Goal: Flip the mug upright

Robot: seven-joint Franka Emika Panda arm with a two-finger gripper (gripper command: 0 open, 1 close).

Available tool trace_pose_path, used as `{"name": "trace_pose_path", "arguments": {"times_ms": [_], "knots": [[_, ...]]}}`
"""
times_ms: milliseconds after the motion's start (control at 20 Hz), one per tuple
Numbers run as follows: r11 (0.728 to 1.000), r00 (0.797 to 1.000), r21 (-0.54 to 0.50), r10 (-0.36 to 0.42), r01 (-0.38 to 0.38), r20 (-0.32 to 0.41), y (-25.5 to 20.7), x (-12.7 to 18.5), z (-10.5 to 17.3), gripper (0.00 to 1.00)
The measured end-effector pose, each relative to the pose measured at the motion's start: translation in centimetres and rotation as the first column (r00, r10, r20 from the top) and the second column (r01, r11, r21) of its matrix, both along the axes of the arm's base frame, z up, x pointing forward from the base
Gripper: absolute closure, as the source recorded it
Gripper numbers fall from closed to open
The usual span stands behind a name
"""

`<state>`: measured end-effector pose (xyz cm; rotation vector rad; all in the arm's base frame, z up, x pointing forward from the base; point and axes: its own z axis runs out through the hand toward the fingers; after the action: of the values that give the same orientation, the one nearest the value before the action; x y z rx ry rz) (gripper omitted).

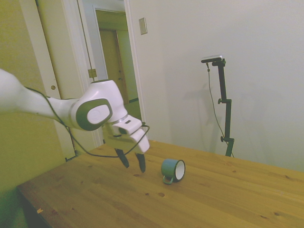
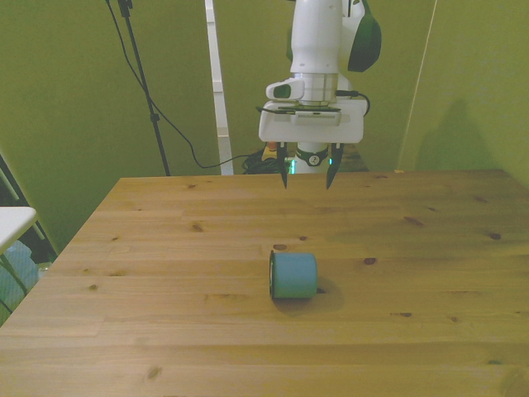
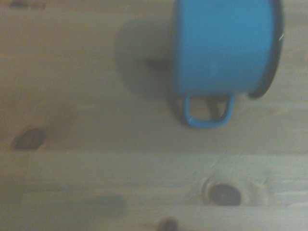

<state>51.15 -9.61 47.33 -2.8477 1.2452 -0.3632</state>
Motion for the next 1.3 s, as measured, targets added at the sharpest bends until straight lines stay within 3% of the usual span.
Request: {"name": "trace_pose_path", "arguments": {"times_ms": [200, 550, 900, 1100, 1300], "knots": [[1.000, 0.999, -0.018, 0.021, -0.021, 0.024, -2.1, 5.2, 1.6, 0.00], [1.000, 0.999, -0.017, -0.024, 0.024, 0.027, -5.0, 6.5, 0.8, 0.00], [0.997, 0.996, 0.050, -0.056, 0.053, 0.063, -10.5, 10.5, -1.6, 0.00], [0.998, 0.998, 0.058, -0.042, 0.040, 0.045, -10.6, 11.7, -1.9, 0.00], [0.990, 0.998, 0.138, -0.002, -0.007, 0.059, -10.8, 12.3, -3.4, 0.00]]}}
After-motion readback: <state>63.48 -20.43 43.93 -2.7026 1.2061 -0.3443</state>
